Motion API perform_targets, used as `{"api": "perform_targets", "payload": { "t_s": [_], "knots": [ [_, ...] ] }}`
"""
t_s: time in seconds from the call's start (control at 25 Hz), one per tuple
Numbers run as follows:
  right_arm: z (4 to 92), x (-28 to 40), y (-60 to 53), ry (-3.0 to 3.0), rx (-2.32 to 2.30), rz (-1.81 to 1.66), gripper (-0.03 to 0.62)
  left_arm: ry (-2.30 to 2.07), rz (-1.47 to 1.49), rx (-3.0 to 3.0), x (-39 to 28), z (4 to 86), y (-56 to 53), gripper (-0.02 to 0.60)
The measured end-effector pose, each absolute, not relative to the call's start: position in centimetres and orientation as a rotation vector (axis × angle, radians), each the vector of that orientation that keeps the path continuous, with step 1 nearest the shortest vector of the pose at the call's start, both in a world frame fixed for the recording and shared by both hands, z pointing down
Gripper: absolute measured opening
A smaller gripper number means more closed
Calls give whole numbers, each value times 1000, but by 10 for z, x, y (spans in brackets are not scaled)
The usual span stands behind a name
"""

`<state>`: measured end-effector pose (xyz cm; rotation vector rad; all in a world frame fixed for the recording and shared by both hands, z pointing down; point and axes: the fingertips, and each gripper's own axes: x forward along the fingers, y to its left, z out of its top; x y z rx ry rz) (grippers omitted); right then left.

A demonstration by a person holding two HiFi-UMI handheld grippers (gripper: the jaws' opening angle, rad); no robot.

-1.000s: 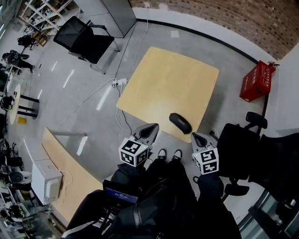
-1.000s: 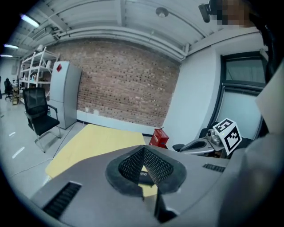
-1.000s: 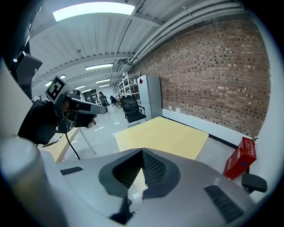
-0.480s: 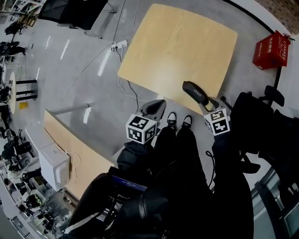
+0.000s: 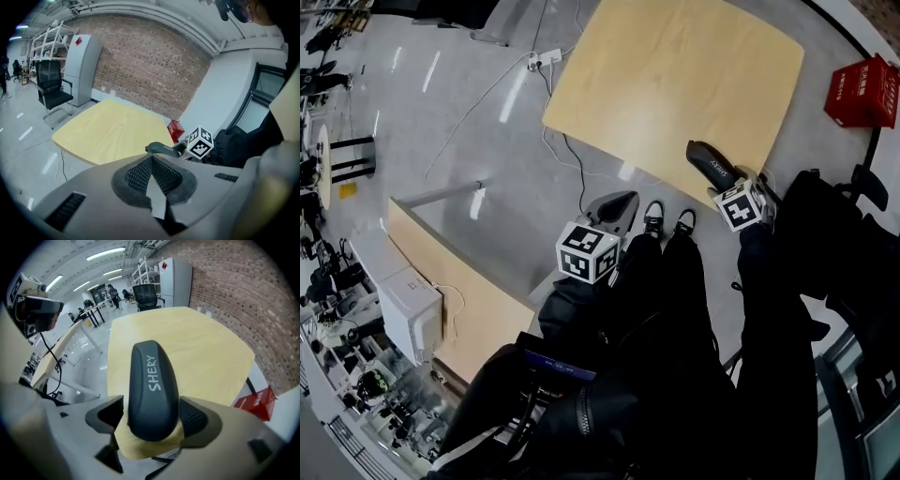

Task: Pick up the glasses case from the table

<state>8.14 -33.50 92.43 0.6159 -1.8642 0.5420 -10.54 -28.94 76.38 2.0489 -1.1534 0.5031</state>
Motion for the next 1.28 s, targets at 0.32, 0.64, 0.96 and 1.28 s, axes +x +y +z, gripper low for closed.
{"api": "perform_targets", "payload": {
  "t_s": [0.32, 0.64, 0.96, 1.28],
  "knots": [
    [935, 87, -338, -1796, 705, 531, 357, -1175, 479, 2024, -124, 763, -274, -1],
    [857, 79, -335, -1989, 947, 662, 350, -1191, 436, 2072, -126, 736, -268, -2],
    [704, 75, -335, -2269, 1232, 659, 348, -1185, 335, 2209, -101, 668, -288, -2],
    [570, 80, -326, -2569, 1443, 709, 348, -1190, 205, 2371, -78, 587, -306, 0]
  ]
}}
